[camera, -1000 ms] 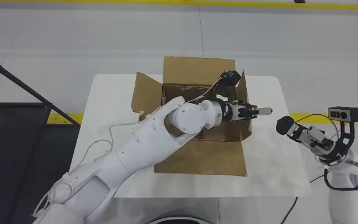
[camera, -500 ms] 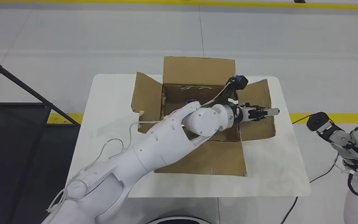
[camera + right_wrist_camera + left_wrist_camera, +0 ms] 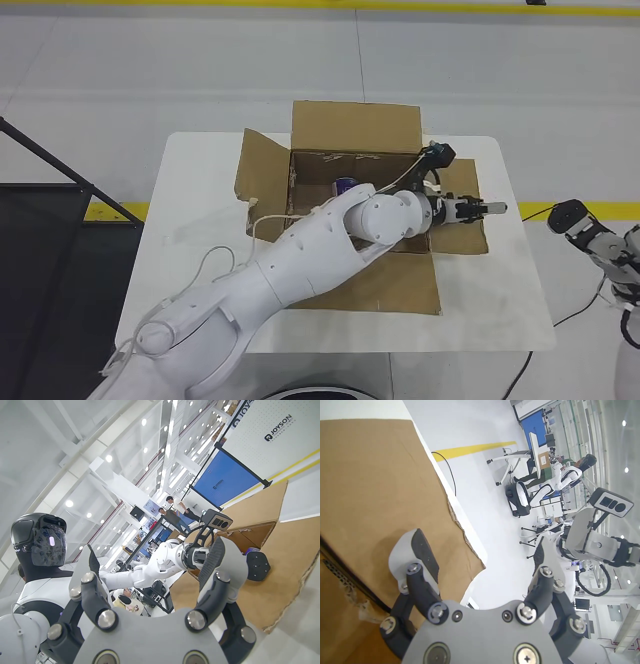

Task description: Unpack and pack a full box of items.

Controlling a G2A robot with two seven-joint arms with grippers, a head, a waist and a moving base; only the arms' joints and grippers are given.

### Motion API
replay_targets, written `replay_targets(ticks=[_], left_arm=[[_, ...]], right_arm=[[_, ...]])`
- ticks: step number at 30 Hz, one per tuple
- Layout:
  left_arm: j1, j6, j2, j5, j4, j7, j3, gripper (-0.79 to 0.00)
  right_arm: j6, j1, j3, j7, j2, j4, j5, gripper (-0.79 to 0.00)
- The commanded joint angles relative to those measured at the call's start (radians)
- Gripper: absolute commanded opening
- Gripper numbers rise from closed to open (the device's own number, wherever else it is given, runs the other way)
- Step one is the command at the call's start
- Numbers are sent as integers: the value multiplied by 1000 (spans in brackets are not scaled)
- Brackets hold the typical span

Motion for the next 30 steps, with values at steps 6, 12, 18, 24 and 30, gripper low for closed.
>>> replay_targets(ticks=[6, 12, 18, 24, 30], left_arm=[[23, -35, 29, 25, -79, 25, -119, 0], [143, 50, 119, 191, -361, -3, -323, 0], [389, 140, 205, 385, -776, -100, -570, 0], [663, 148, 258, 461, -1089, -184, -808, 0], [848, 89, 283, 409, -1247, -214, -1012, 0]], right_arm=[[5, 7, -31, 19, 4, -61, -15, 0], [41, 62, -99, 16, 10, -108, -56, 0], [90, 136, -217, 6, 13, -140, -171, 0], [145, 213, -308, -69, 16, -114, -317, 0], [187, 248, -346, -137, 21, -77, -430, 0]])
